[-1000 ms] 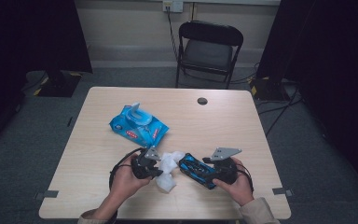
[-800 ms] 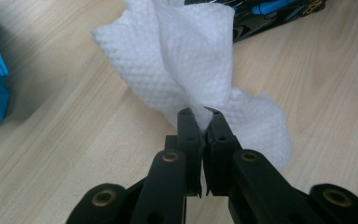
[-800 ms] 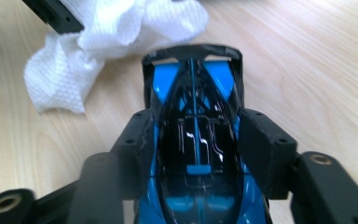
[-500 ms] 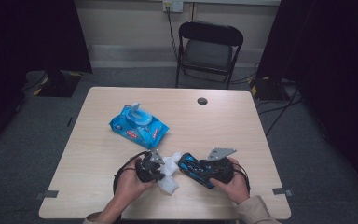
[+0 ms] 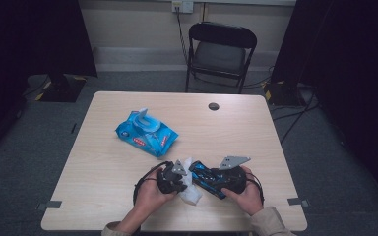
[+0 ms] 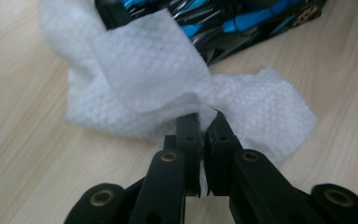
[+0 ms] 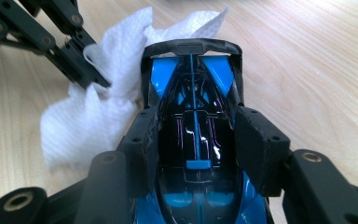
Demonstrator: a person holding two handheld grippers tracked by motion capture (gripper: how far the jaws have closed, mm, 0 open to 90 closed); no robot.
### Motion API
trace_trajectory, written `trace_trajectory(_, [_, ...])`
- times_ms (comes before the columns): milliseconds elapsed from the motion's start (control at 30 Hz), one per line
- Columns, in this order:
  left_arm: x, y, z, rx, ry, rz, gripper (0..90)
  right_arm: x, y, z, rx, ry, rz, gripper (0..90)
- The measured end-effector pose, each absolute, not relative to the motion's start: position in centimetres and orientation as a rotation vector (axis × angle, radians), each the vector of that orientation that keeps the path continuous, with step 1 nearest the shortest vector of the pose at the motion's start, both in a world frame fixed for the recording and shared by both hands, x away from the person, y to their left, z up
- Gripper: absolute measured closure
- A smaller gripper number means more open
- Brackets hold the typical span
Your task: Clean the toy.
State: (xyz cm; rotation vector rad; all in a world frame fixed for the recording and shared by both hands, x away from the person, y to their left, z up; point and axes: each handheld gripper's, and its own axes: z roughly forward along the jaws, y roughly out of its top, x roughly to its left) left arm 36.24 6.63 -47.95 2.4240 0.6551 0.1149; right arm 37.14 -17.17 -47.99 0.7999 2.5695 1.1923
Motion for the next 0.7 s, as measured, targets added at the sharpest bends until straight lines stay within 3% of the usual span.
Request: trace_trajectory(700, [34.5, 1.0, -48.5, 2.365, 0.583, 0.071, 87.3, 37.1, -17.3, -48.1, 0.805, 2.563, 1.204, 51.1])
